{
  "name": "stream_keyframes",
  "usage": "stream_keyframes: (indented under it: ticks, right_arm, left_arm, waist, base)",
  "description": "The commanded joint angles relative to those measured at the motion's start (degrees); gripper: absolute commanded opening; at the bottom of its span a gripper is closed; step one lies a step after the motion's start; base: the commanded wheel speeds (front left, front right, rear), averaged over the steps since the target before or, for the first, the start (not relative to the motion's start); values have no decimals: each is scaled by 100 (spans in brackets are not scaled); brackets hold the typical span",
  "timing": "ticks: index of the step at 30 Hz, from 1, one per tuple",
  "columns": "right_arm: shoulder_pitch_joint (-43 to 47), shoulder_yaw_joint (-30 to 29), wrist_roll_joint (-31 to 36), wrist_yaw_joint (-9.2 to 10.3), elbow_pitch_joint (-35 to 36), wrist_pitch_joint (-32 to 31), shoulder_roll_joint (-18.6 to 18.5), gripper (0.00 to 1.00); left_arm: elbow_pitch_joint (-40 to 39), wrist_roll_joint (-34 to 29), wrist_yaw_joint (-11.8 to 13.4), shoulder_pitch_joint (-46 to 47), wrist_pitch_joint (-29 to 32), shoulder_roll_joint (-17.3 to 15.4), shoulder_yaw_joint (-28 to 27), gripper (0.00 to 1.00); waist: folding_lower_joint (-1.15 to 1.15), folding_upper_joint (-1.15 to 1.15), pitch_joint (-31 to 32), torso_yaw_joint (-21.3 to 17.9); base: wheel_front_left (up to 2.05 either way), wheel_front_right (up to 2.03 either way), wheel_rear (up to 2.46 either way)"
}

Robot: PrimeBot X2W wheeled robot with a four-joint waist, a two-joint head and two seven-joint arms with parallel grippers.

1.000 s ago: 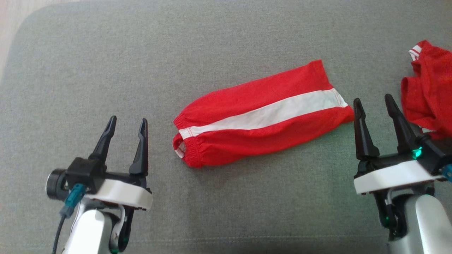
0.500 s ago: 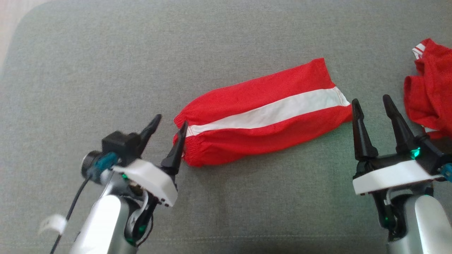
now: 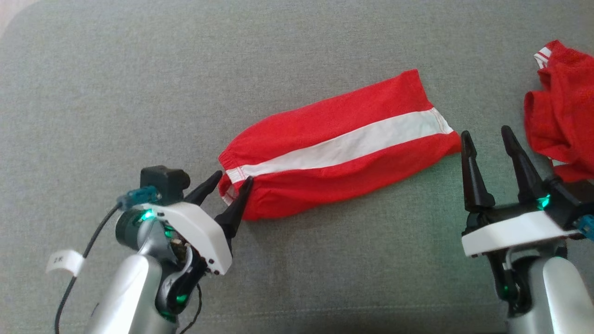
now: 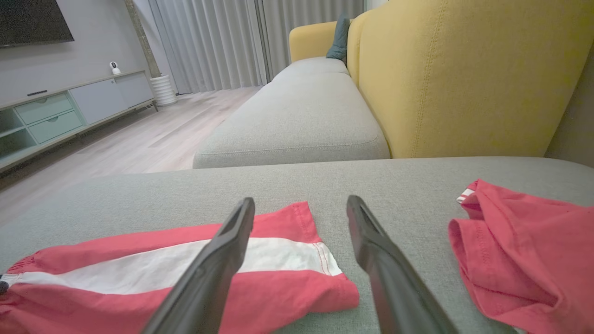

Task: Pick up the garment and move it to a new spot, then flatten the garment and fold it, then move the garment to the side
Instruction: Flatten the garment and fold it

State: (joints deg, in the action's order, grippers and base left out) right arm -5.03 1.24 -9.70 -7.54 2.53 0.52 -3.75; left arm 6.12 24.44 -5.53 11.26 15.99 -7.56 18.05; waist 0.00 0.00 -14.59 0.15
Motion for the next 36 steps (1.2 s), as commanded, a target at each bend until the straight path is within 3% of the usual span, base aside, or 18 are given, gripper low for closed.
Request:
stream_keyframes:
  ticks: [1, 12, 13, 15, 16, 24, 31, 36]
  right_arm:
    - [-75, 117, -50, 5, 165, 50, 33, 100]
    - [-120, 139, -110, 5, 106, 92, 61, 100]
    - [-120, 139, -106, 5, 110, 95, 63, 100]
    - [-117, 127, -100, 5, 115, 99, 66, 100]
    - [-117, 119, -101, 5, 110, 100, 67, 100]
    - [-180, 54, -85, 5, -13, 18, -8, 100]
    - [-685, -211, -237, 5, -802, -433, -658, 100]
    - [-1321, 62, -559, 5, -1472, -784, -1012, 100]
  left_arm:
    - [-162, 30, 17, 206, 21, -113, -202, 100]
    - [-104, 179, -26, 264, 51, -143, -138, 100]
    - [-110, 188, -34, 279, 42, -147, -123, 87]
    - [-135, 173, -48, 311, -2, -174, -95, 13]
    - [-143, 169, -52, 323, -23, -184, -86, 0]
    - [-233, 78, -42, 386, -187, -257, -50, 0]
    - [-346, 32, -43, 492, -247, -279, 13, 0]
    - [-384, 9, -57, 631, -308, -277, 71, 0]
  waist:
    - [0, 0, -6, -6]
    - [0, 0, -64, -49]
    - [0, 0, -70, -50]
    - [0, 0, -78, -53]
    - [0, 0, -78, -52]
    - [0, 0, -72, -43]
    - [0, 0, -218, 45]
    - [0, 0, -401, 147]
  base:
    - [0, 0, 0]
    - [0, 0, 0]
    - [0, 0, 0]
    - [0, 0, 0]
    - [0, 0, 0]
    - [0, 0, 0]
    - [0, 0, 0]
    - [0, 0, 0]
